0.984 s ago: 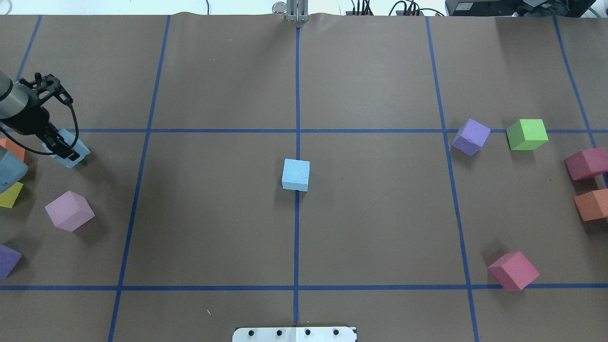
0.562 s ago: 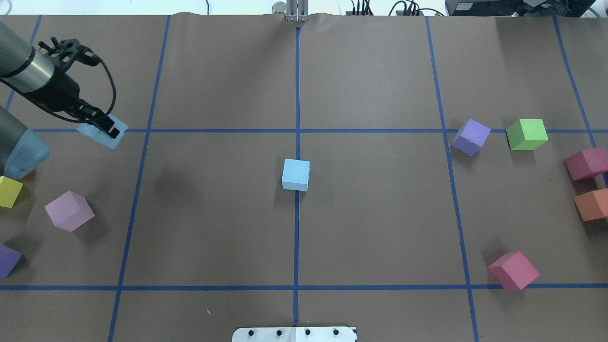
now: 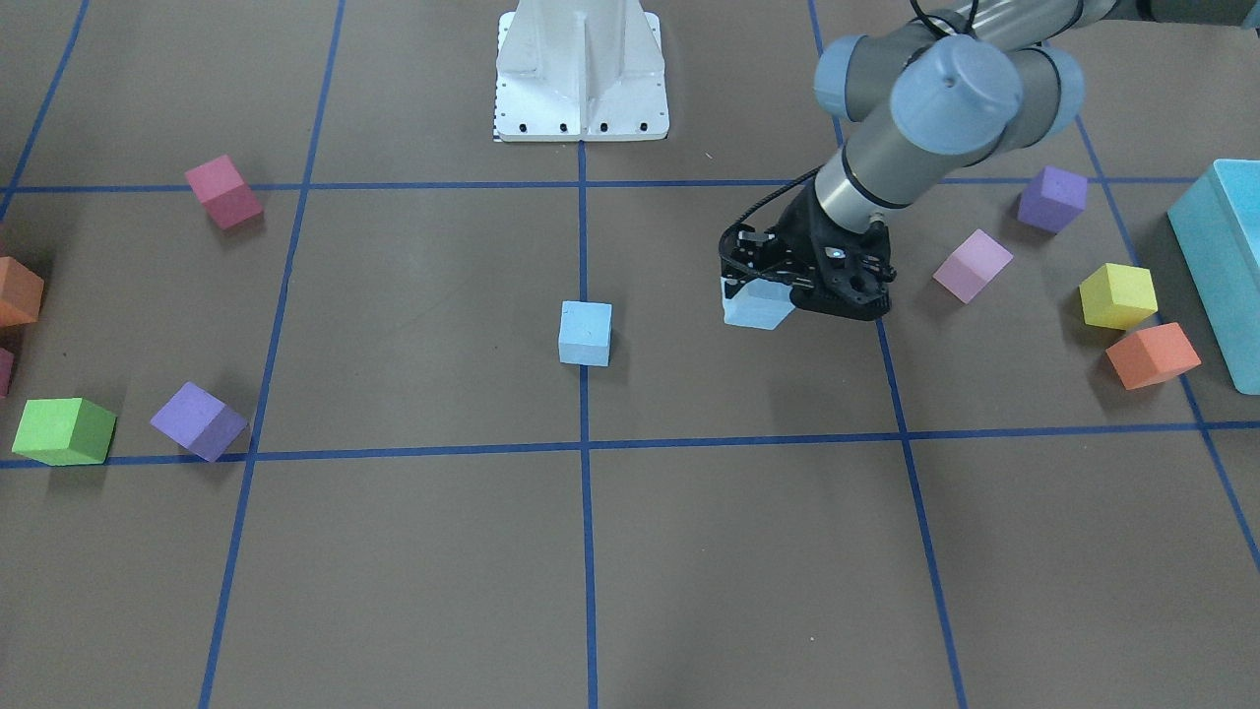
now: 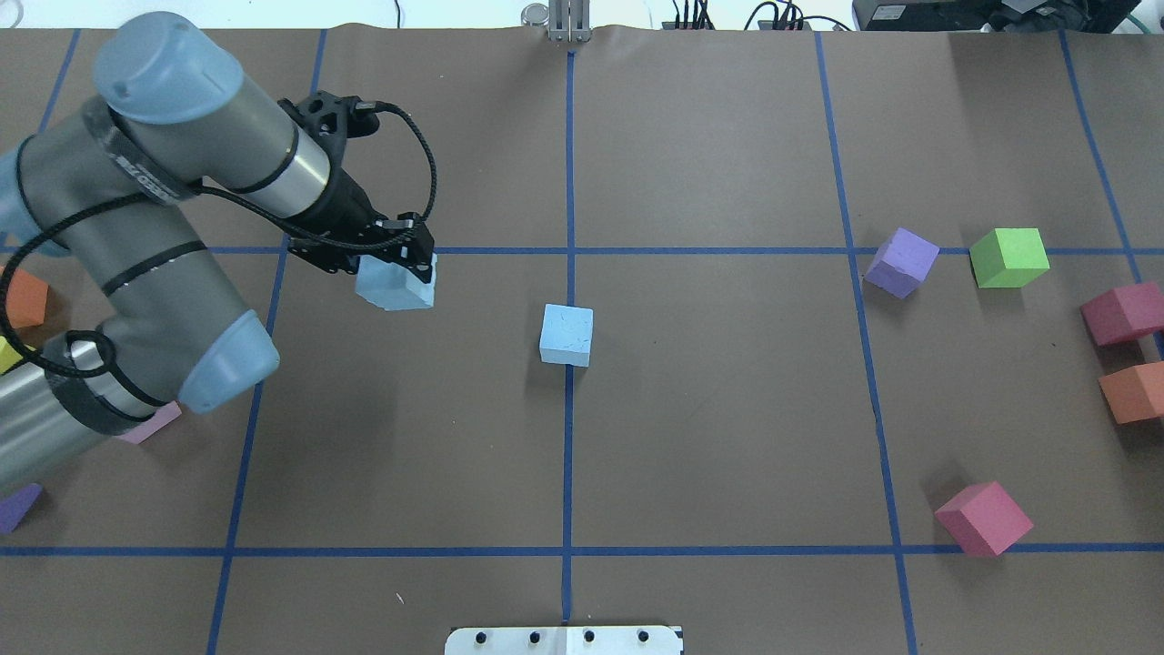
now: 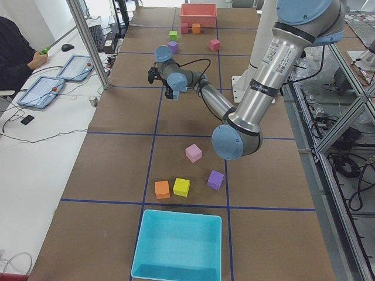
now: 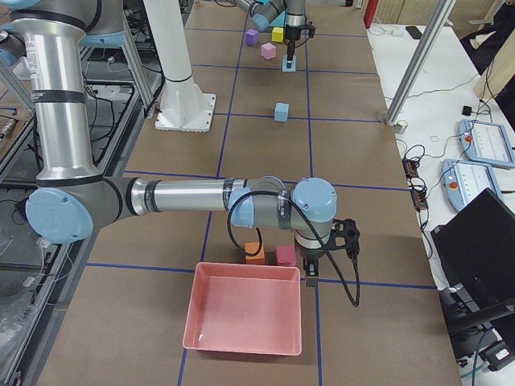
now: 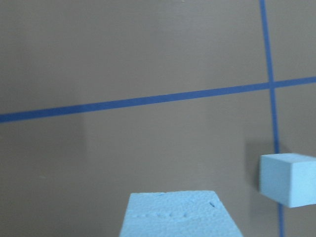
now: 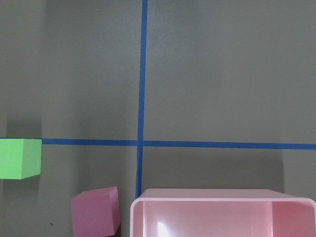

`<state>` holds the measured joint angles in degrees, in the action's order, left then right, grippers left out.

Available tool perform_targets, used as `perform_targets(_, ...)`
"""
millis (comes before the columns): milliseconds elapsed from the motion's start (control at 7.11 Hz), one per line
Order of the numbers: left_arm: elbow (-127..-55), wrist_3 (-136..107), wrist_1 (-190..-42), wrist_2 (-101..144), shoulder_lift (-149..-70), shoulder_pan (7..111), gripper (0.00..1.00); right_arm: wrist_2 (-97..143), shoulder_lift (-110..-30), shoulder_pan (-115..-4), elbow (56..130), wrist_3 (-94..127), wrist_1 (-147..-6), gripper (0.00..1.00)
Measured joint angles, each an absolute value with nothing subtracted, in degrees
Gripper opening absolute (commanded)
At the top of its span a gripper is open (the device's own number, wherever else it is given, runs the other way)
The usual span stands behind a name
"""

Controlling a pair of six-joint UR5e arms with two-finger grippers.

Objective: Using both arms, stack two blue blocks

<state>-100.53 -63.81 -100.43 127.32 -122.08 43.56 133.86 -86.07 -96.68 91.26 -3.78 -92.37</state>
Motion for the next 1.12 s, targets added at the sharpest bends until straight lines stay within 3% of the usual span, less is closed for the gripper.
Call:
perform_targets(422,-99.2,-69.1,-92.6,119.4,-131.3,36.1,0.63,133.9,-86.1,-96.7,91.3,-3.8,-92.4,1.00)
perform_targets(1125,-87.0,-59.2,-91.2,116.4,-140.7,34.7,0.63,133.9,-86.5,-96.7,92.0,-3.8,-92.4,1.00)
